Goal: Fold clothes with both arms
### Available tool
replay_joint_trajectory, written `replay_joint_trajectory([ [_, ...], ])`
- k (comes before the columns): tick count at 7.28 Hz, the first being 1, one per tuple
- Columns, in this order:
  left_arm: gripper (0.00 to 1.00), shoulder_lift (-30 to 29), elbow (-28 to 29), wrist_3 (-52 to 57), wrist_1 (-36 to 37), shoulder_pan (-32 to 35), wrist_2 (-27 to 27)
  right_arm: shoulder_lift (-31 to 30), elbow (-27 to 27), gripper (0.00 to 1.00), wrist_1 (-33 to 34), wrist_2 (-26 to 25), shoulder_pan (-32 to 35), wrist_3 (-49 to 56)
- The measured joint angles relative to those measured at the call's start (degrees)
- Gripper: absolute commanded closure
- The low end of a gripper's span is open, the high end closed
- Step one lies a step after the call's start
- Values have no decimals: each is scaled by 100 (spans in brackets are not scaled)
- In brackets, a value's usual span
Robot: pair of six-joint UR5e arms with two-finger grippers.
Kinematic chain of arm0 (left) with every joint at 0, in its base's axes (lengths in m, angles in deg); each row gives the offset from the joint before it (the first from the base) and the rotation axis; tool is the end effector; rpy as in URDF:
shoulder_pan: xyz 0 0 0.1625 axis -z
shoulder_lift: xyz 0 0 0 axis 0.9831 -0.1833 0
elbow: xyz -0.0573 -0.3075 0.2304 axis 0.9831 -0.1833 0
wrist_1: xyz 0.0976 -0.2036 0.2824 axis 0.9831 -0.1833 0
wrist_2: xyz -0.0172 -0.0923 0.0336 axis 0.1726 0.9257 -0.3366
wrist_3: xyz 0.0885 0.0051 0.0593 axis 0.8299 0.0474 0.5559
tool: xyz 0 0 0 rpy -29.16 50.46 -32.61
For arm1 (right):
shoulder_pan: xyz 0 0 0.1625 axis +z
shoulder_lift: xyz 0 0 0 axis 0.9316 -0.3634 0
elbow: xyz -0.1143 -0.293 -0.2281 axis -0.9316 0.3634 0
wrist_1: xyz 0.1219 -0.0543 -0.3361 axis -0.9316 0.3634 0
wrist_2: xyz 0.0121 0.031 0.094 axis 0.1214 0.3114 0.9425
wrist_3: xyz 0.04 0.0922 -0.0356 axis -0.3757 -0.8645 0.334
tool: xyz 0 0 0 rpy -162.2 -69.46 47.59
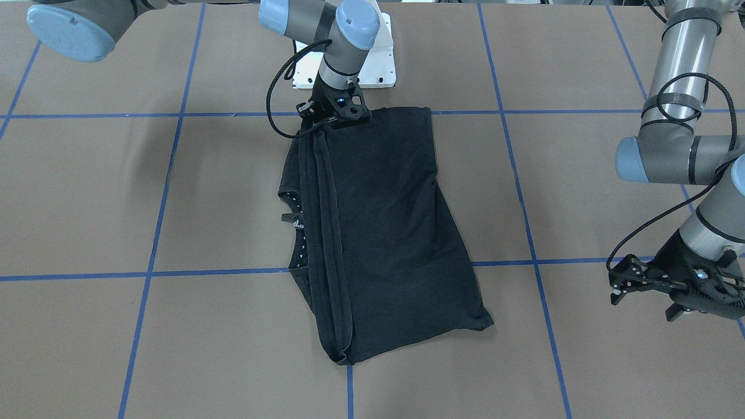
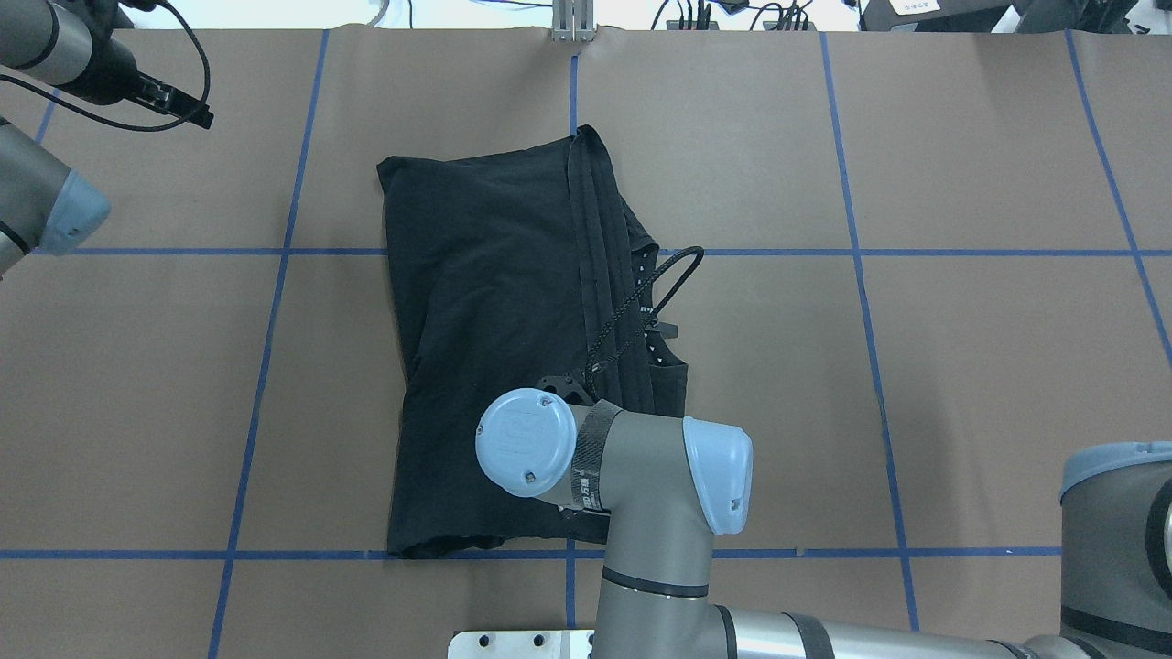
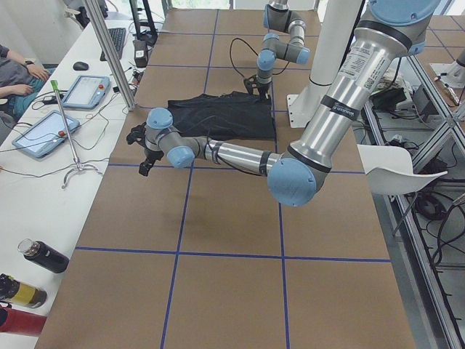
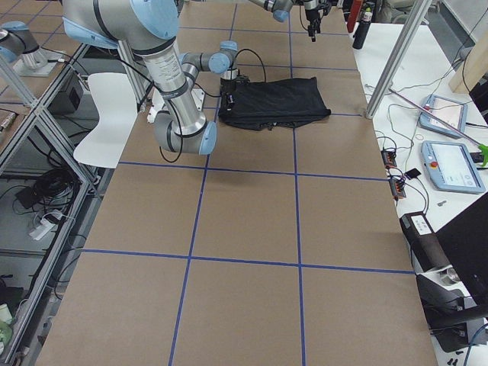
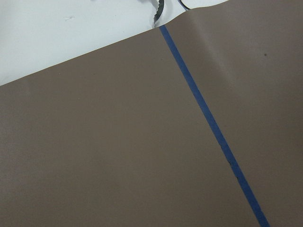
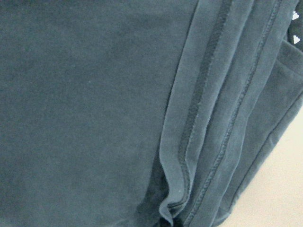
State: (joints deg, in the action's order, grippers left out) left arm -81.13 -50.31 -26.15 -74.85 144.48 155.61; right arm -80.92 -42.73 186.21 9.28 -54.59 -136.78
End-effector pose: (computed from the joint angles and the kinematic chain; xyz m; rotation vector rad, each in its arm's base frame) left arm 0.2000 -0.6215 0.4497 0.5113 0.7676 0.2187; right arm -0.5757 -0.2682 0.2279 0.0806 -0.4676 -0.4031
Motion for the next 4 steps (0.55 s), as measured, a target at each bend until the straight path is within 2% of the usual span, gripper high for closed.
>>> replay_joint_trajectory([
  [2, 0, -1, -23, -2, 4, 0, 1, -399, -480, 100, 13, 6, 32, -75],
  [3, 0, -3, -32, -5, 4, 0, 1, -724, -850, 90, 12, -1, -47, -205],
  [4, 0, -3, -41, -8, 6, 0, -1, -971, -1091, 7, -11, -21, -226, -473],
])
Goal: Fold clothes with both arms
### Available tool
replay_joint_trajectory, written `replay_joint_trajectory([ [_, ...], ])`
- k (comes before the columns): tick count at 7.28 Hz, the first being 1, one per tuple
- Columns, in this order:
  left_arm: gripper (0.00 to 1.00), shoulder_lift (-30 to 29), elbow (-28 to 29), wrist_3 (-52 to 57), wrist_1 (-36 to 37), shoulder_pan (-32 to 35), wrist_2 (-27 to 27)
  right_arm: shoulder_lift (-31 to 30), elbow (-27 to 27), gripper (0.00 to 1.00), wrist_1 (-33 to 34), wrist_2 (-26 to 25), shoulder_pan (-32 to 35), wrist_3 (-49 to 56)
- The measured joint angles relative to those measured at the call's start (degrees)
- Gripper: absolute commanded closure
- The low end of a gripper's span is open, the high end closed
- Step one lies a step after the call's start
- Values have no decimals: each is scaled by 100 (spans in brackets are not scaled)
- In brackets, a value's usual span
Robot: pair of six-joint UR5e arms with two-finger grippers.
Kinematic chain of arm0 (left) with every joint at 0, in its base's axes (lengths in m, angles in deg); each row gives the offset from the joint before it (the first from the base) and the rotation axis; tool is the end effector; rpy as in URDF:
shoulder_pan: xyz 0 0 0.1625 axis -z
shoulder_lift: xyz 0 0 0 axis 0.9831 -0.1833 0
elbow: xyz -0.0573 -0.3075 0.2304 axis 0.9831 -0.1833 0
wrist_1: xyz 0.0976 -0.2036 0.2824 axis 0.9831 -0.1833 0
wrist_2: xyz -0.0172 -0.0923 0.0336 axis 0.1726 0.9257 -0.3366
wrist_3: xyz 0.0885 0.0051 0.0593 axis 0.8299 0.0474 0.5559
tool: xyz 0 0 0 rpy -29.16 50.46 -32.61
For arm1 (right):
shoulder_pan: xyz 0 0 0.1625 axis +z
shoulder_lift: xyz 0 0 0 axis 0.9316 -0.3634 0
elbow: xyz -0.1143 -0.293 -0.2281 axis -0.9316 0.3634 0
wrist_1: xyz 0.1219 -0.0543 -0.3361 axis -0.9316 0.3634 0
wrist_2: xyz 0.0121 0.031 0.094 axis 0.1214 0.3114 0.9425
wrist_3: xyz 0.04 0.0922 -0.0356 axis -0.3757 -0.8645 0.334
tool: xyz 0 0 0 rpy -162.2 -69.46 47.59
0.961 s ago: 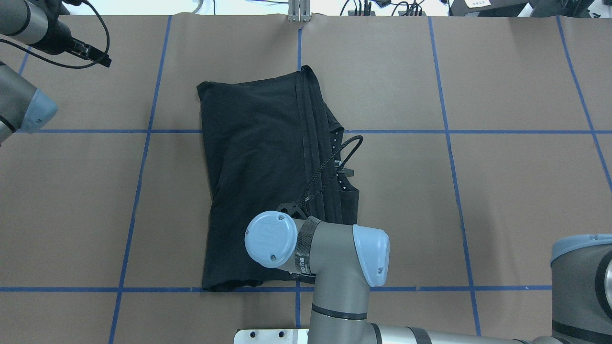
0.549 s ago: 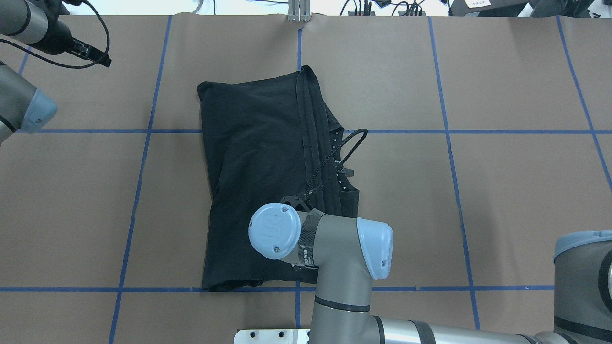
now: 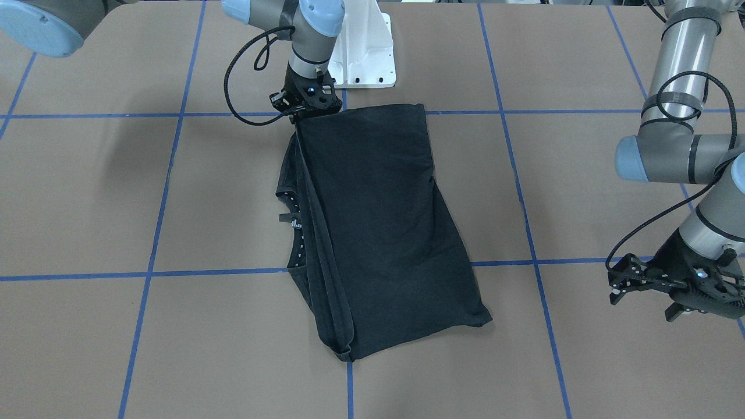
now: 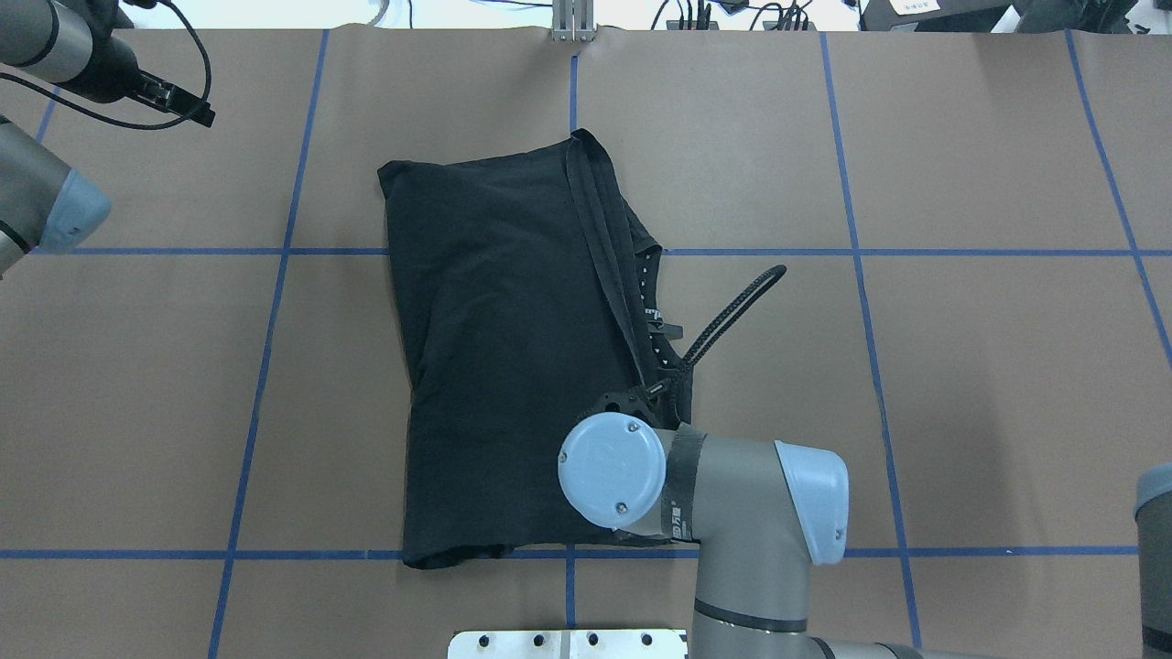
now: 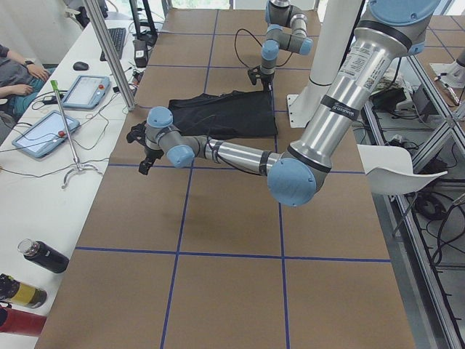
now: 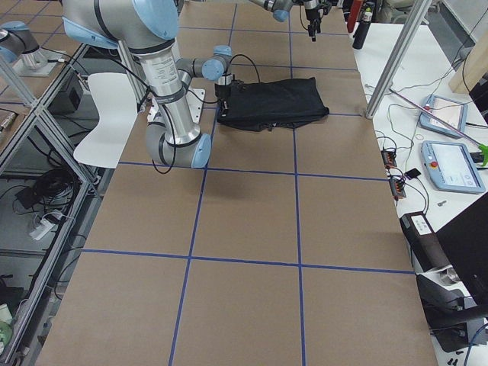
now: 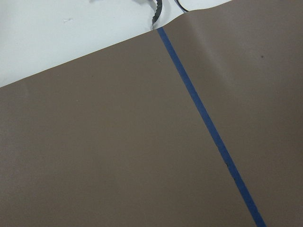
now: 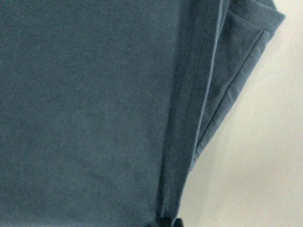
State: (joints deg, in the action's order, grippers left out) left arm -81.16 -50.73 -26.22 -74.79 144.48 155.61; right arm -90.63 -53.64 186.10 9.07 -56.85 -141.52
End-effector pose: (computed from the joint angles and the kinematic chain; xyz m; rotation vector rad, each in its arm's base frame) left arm 0.1999 -0.6212 0.4461 0.5171 0.7703 0.2193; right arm -0.5323 -0.2344 0.2629 0.0638 -0.4909 -0.3606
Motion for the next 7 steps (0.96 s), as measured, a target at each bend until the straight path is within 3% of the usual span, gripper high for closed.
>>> replay_joint_trajectory([
  [1, 0, 1, -9, -1, 4, 0, -2, -107, -94, 0, -31, -18, -133, -233],
  [7, 0, -5, -29, -1, 20, 0, 2, 126, 68, 0, -528, 27, 637, -265],
])
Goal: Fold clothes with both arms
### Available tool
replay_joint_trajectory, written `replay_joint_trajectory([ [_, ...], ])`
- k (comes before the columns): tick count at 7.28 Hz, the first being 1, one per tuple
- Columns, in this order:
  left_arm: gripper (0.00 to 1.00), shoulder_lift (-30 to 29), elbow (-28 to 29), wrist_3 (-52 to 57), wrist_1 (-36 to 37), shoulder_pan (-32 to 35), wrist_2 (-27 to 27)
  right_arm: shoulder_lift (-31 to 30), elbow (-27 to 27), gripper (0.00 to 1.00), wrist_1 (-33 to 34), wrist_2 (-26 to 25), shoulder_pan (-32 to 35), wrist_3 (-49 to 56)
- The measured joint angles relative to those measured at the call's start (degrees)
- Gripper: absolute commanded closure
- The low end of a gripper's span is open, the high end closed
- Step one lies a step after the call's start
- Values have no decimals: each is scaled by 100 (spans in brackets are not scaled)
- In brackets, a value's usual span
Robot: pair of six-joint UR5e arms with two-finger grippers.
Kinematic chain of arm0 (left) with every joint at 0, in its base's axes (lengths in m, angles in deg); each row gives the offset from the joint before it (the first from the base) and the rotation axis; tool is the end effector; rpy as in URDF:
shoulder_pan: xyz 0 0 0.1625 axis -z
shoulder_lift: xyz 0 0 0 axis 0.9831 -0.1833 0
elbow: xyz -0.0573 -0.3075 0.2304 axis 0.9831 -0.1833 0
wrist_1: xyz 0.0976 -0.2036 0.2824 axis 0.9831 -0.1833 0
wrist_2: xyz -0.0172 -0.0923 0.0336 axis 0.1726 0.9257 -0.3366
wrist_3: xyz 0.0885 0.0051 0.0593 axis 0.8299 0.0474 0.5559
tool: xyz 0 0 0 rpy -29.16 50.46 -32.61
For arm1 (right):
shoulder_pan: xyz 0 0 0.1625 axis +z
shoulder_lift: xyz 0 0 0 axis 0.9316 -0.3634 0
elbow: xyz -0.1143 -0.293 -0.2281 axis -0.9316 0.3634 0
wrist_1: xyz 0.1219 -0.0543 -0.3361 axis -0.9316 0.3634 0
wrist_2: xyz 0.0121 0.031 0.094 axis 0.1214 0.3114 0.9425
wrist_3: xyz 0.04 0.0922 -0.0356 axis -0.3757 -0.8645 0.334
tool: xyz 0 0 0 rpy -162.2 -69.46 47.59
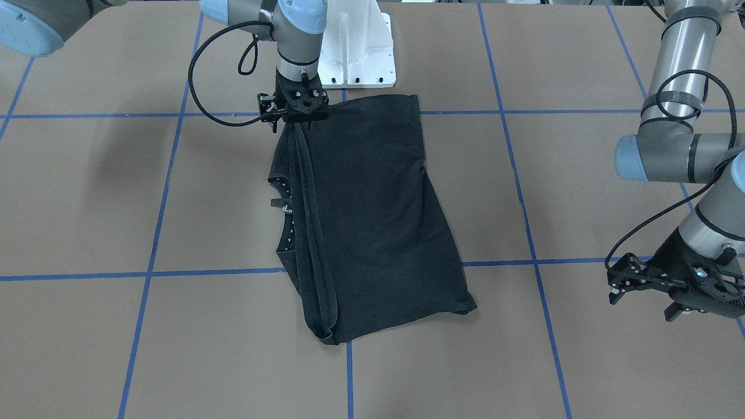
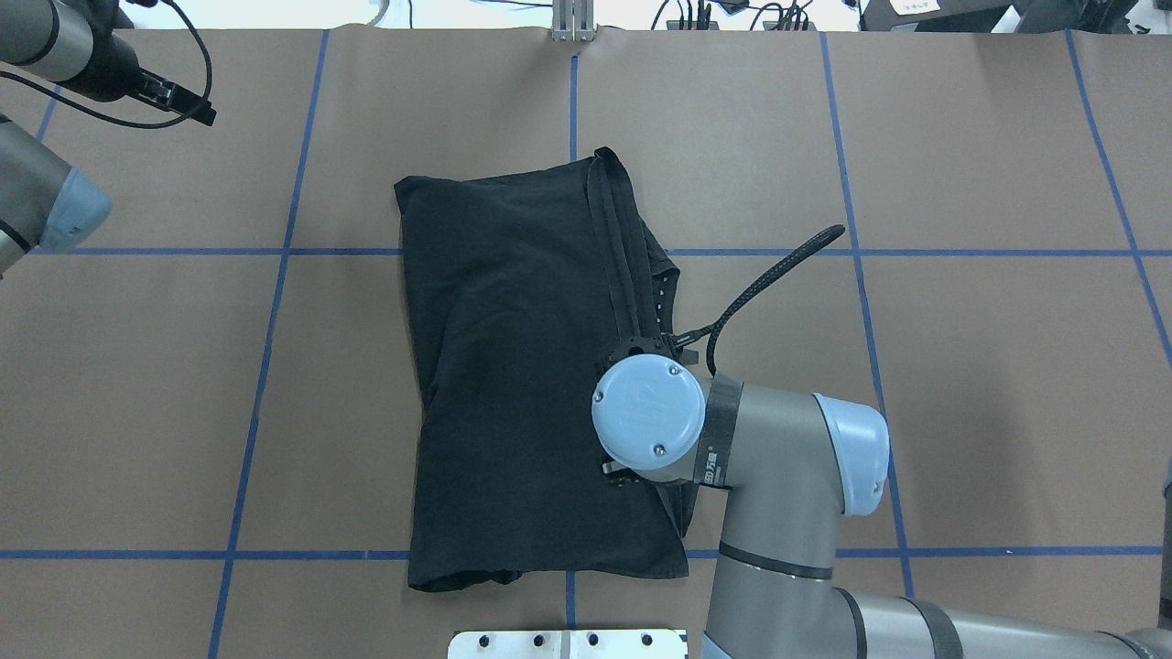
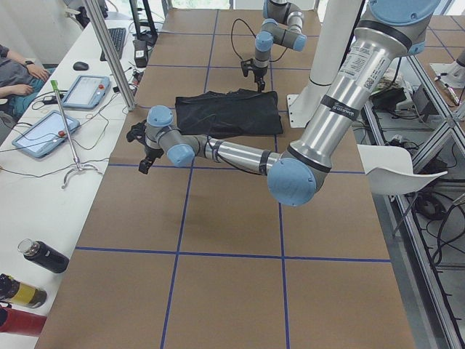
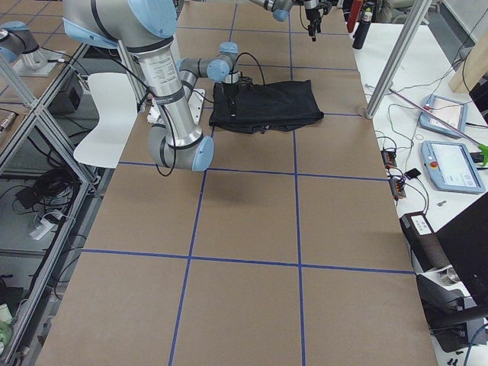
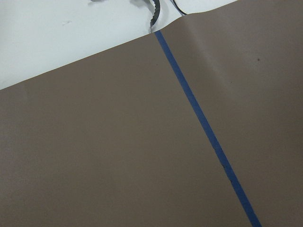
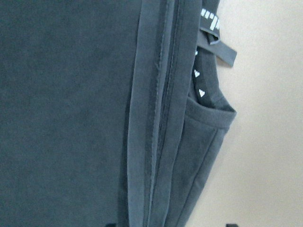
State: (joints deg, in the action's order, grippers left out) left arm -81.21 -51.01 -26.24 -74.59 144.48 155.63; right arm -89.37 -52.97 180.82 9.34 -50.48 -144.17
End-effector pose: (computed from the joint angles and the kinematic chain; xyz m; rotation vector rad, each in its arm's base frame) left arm 0.1999 -0.6212 0.4437 0.5188 0.7714 0.2197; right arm -0.5111 -0.2942 0.2414 0.1169 -0.5822 -0.2124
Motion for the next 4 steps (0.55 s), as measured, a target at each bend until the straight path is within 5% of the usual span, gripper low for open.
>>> replay_joint_trajectory([
  [4, 0, -1, 0, 0, 0, 0, 0, 826, 1332, 0, -292, -6, 325, 205],
])
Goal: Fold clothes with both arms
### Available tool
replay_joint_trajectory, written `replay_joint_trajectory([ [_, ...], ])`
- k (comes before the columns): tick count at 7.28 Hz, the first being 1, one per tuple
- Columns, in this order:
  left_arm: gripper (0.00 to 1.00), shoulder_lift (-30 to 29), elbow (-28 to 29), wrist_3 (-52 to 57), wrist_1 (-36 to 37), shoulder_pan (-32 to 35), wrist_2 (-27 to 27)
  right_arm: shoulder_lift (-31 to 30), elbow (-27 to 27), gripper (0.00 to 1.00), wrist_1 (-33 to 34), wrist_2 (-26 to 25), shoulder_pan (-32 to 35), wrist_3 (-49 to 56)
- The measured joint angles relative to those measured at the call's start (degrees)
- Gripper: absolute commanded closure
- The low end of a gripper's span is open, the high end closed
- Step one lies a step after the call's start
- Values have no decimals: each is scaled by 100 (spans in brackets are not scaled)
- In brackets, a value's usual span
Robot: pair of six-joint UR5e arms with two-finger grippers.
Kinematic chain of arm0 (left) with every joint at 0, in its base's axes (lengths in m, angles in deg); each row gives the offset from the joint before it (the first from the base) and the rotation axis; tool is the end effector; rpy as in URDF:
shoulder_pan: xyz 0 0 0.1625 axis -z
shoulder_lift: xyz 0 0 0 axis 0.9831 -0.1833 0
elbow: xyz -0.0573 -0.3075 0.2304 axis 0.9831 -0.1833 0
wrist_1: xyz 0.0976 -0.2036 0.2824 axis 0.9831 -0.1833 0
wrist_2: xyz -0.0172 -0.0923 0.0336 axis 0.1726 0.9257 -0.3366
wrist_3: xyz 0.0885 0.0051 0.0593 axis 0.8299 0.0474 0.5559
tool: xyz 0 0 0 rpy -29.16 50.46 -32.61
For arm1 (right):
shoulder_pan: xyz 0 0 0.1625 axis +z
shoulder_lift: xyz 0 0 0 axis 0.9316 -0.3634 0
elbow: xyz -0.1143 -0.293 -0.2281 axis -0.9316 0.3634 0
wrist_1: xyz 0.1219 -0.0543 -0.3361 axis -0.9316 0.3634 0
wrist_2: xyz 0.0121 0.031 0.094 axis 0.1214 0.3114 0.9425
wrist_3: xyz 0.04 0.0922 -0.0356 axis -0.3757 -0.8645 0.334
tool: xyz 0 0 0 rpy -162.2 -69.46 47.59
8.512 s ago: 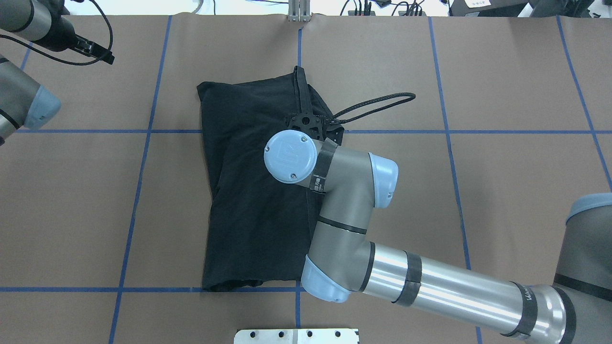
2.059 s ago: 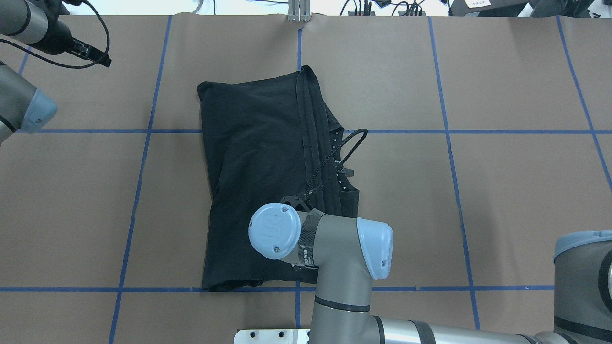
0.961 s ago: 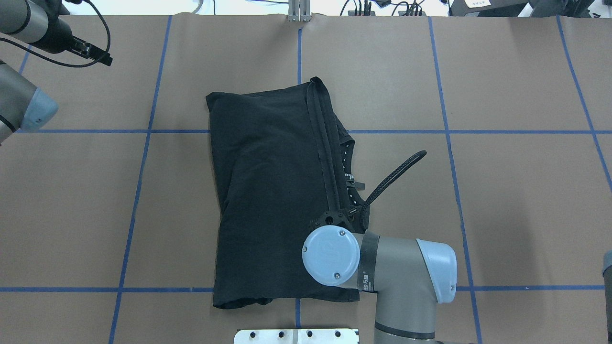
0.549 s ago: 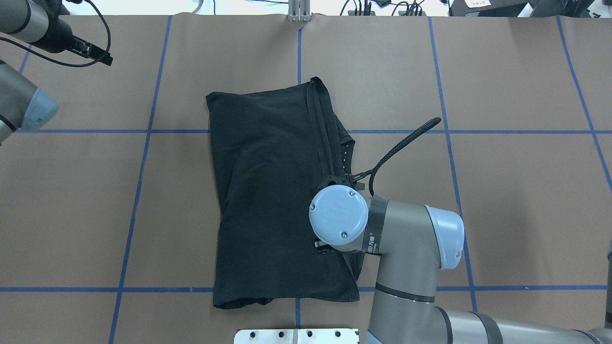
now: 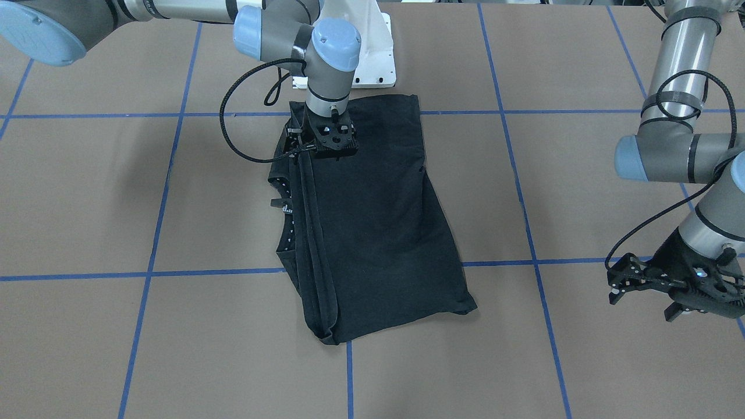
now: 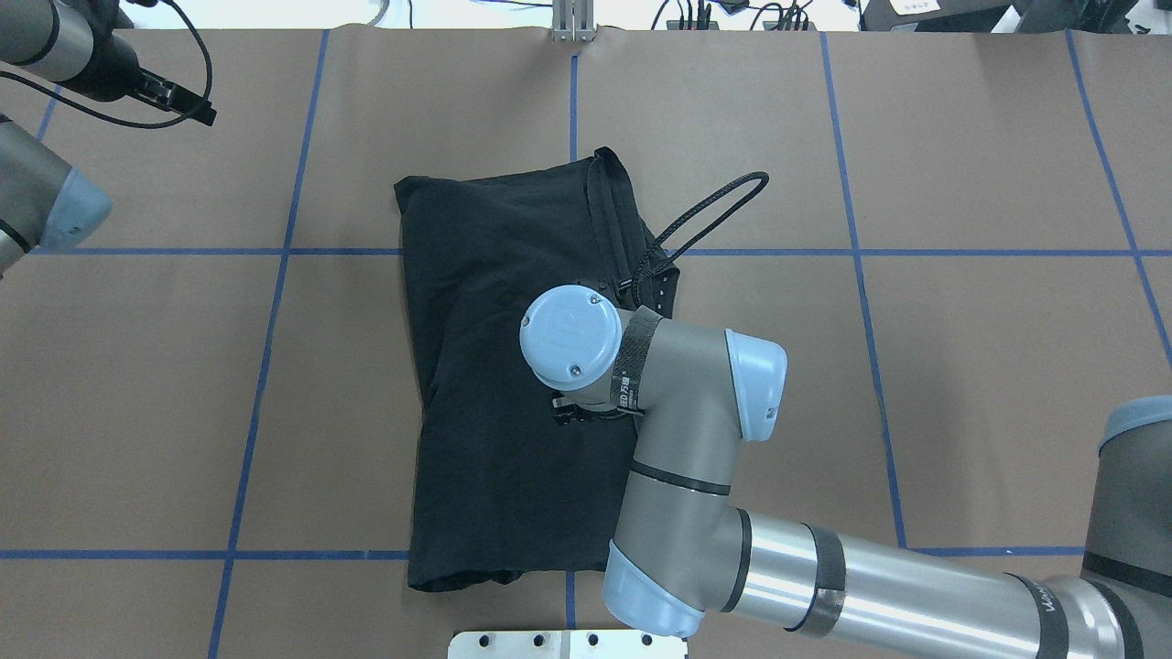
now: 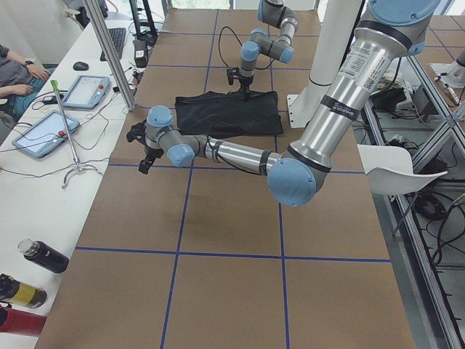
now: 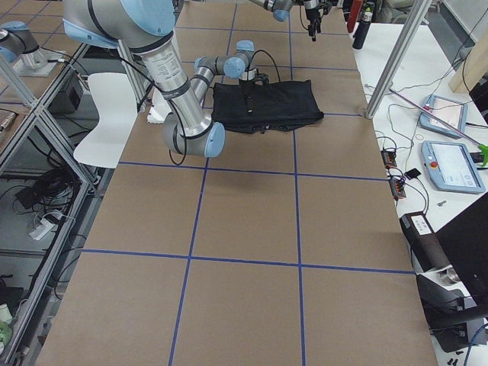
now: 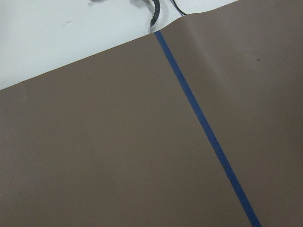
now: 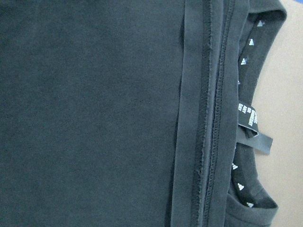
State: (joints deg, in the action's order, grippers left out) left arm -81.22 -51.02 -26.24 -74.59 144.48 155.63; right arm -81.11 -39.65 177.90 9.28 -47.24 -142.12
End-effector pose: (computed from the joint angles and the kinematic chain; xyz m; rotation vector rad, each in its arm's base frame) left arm 0.1999 -0.6212 0.4435 0.5192 0.7715 0.2198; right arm -0.5530 -0.3460 0.2292 0.1278 -0.5422 -0.1901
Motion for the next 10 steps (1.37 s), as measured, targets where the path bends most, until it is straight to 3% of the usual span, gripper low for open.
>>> replay_joint_trajectory([
  [3, 0, 5, 0, 4, 0, 0, 0, 3, -106, 0, 735, 17, -2, 157],
  [10, 0, 4, 0, 8, -2, 0, 0, -166, -100, 0, 860, -37, -216, 192],
])
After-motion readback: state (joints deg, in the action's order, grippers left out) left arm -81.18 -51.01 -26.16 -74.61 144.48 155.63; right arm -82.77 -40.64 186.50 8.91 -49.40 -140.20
